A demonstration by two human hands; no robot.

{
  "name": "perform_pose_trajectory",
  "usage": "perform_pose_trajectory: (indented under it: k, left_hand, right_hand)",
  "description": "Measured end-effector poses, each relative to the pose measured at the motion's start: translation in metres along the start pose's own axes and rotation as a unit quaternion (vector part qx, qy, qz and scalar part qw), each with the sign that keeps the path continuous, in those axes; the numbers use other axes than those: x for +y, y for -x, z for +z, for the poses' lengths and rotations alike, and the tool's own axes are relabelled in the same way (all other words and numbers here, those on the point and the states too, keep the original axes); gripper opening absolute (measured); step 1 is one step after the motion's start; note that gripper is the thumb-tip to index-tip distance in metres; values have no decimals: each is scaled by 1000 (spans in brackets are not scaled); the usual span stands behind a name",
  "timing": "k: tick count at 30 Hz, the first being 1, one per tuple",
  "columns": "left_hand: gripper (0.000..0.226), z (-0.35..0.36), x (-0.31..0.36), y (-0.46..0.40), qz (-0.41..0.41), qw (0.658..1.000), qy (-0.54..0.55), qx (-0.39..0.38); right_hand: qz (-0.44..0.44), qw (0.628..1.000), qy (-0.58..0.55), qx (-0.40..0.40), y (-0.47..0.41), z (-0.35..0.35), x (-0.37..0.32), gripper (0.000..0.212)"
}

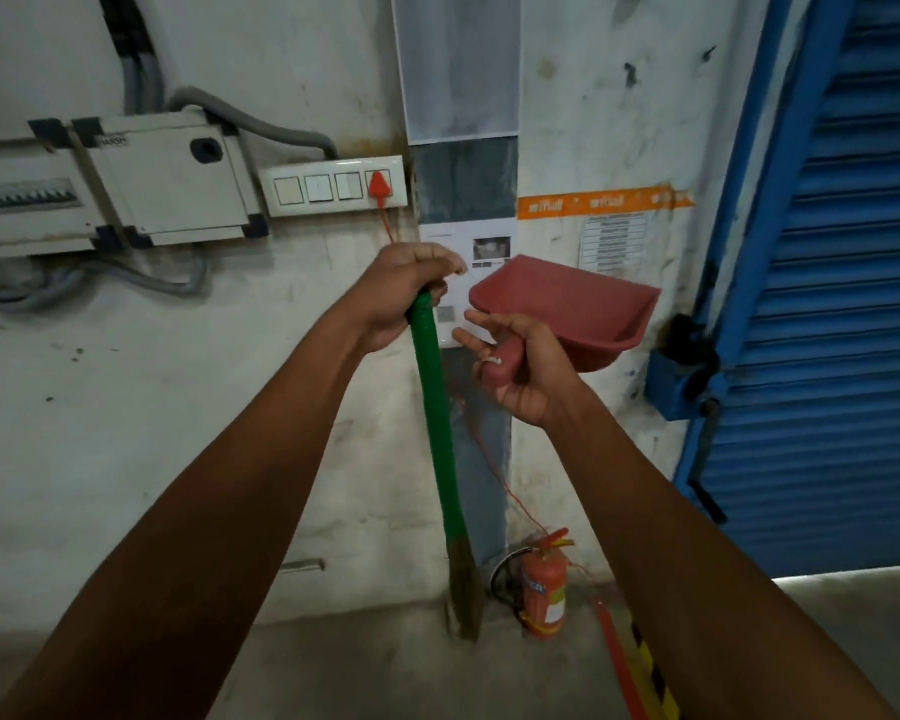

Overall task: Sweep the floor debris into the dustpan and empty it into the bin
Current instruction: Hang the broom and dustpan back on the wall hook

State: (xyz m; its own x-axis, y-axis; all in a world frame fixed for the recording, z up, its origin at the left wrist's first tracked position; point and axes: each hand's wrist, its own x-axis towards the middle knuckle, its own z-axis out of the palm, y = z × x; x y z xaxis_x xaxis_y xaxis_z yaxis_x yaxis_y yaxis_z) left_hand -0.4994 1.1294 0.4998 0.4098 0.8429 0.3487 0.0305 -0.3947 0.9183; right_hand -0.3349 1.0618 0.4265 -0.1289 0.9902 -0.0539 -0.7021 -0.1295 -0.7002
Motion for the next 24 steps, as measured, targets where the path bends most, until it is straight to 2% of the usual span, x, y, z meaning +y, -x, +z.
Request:
perform_pose_trajectory:
  k: [5,12,14,24]
  left_hand:
    - [18,62,7,13,2,992,-112,-52]
    - [17,115,6,-5,47,984,-167,-36]
    - [19,122,4,-17,51,982,-179,-30]
    - [16,146,-27,-95,76,992,-102,-22]
  right_hand:
    - [5,1000,-15,21,15,-25,-40,29]
    - [13,998,-1,64,6,-52,-86,22]
    - [21,996,-24,77,-2,-59,-97,27]
    - [29,992,-46,110,-65,-94,-147,43]
